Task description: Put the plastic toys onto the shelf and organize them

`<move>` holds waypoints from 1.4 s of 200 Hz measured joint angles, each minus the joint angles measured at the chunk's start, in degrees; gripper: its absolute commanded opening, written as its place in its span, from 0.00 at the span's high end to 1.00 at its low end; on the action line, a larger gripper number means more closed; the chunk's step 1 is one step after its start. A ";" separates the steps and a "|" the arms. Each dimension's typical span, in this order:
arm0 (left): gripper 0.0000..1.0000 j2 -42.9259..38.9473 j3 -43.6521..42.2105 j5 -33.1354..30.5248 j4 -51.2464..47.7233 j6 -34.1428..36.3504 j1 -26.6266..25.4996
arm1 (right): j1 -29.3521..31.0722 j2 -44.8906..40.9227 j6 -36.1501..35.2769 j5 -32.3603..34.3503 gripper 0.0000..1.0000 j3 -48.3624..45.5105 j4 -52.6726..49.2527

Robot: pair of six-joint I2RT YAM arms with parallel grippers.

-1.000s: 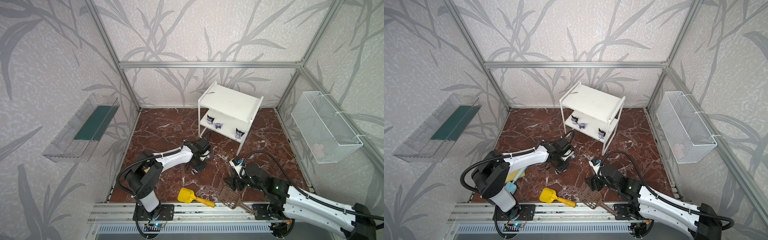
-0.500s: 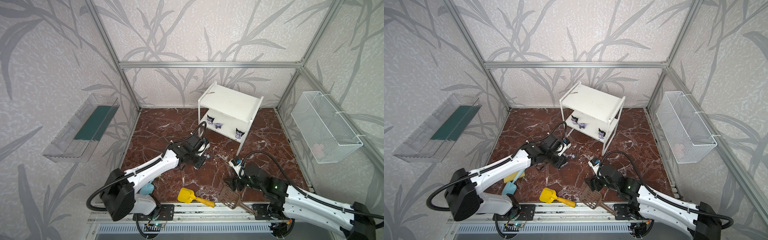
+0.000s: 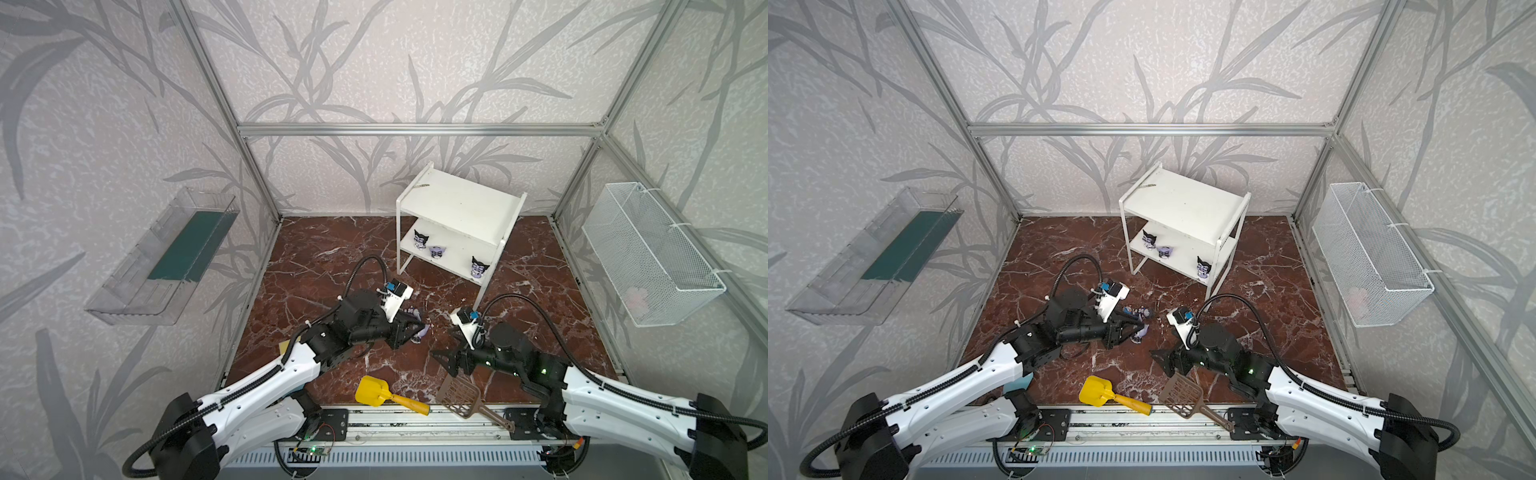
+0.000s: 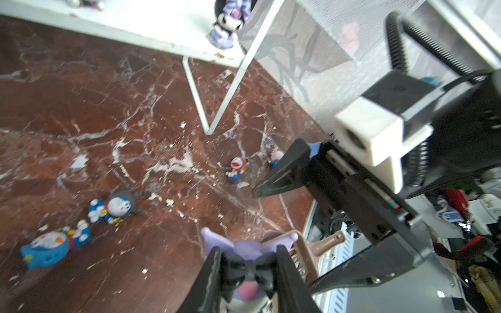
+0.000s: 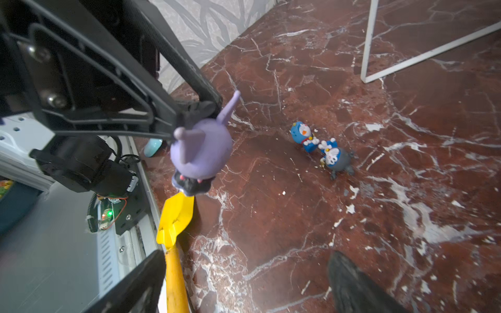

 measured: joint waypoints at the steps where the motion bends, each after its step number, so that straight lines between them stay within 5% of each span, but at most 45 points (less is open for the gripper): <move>1: 0.70 -0.07 -0.09 0.09 0.15 -0.09 0.02 | 0.00 0.07 0.02 -0.07 0.06 0.00 0.13; 85: 0.70 -2.27 -4.52 6.03 13.49 -7.08 0.00 | 0.00 6.60 2.25 -3.41 0.09 4.04 8.76; 119: 0.70 -3.28 -5.53 6.19 14.49 -8.00 0.02 | 0.04 9.38 3.08 -3.21 0.33 5.60 9.49; 174: 0.65 -3.52 -5.55 5.20 14.49 -7.91 0.24 | 0.74 9.60 3.63 -3.58 0.58 6.10 10.14; 280: 0.49 -1.42 -4.46 7.74 8.76 -5.22 0.22 | 0.35 9.18 2.29 -0.48 0.64 6.32 4.35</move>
